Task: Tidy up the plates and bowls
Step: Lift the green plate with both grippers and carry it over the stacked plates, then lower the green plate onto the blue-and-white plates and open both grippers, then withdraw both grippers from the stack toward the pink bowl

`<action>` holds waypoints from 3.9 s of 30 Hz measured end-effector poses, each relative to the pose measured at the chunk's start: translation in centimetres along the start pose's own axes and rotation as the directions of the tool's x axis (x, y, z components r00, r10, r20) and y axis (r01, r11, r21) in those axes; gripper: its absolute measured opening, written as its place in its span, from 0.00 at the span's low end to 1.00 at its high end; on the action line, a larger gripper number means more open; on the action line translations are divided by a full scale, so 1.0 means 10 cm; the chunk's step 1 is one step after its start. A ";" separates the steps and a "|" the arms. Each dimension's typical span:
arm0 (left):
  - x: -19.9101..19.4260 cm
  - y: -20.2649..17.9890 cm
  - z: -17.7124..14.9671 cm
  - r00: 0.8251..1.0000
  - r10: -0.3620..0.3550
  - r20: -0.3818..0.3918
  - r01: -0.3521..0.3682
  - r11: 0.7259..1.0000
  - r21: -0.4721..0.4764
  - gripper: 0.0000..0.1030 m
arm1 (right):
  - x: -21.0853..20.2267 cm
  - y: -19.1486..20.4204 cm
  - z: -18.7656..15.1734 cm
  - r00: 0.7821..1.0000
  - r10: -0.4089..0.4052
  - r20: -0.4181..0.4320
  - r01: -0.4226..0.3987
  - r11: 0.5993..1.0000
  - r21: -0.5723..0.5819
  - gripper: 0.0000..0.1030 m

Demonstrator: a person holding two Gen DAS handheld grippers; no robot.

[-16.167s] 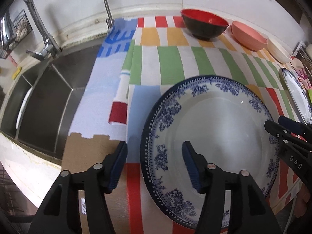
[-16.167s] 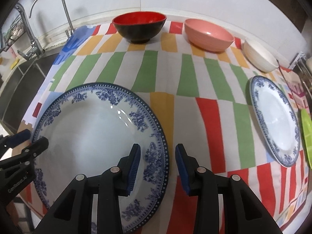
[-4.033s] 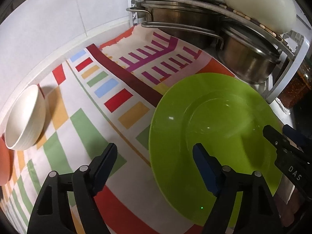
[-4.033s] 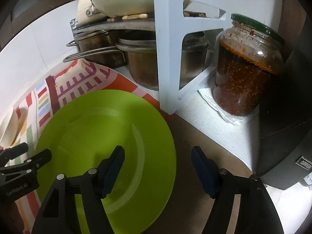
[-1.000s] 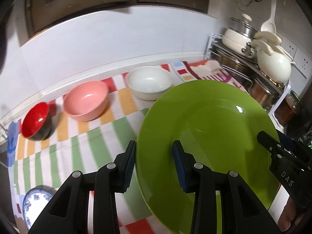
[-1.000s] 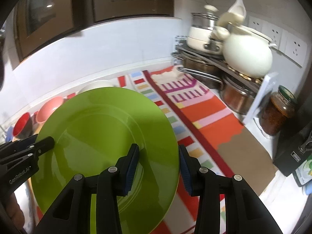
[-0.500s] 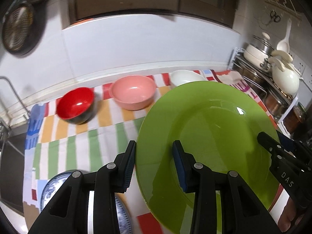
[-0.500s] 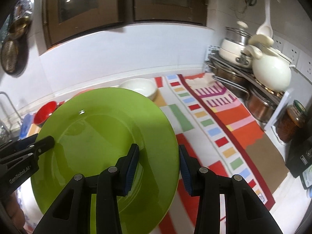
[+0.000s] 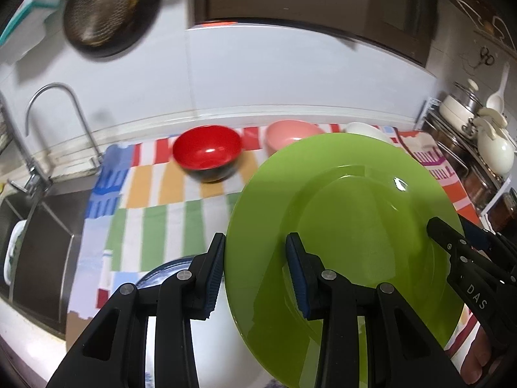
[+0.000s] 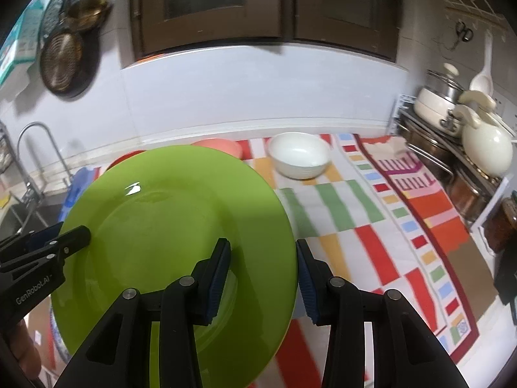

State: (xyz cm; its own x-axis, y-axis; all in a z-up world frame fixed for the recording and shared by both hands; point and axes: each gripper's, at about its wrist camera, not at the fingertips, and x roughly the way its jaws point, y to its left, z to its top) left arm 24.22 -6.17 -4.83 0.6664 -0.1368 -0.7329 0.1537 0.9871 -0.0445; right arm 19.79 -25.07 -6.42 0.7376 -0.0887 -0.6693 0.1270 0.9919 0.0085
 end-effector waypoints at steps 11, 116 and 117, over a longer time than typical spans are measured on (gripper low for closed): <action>-0.11 0.64 -0.27 0.996 0.081 -0.033 -0.083 0.994 -0.069 0.37 | 0.06 0.67 -0.15 0.996 0.086 -0.032 -0.088 0.994 -0.065 0.40; 0.45 0.17 0.55 0.999 0.030 -0.020 -0.028 0.998 0.061 0.68 | 0.64 0.31 0.33 0.993 0.078 -0.091 -0.083 0.995 -0.048 0.53; 0.47 0.15 0.59 0.999 0.025 -0.021 -0.024 0.997 0.067 0.68 | 0.66 0.30 0.36 0.993 0.080 -0.088 -0.084 0.995 -0.045 0.53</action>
State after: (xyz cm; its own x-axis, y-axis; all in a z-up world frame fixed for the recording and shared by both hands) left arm 31.91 -5.85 -4.31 0.6548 -0.1101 -0.7478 0.1866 0.9823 0.0187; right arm 27.39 -22.98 -8.17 0.6844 -0.0011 -0.7291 0.0348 0.9989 0.0312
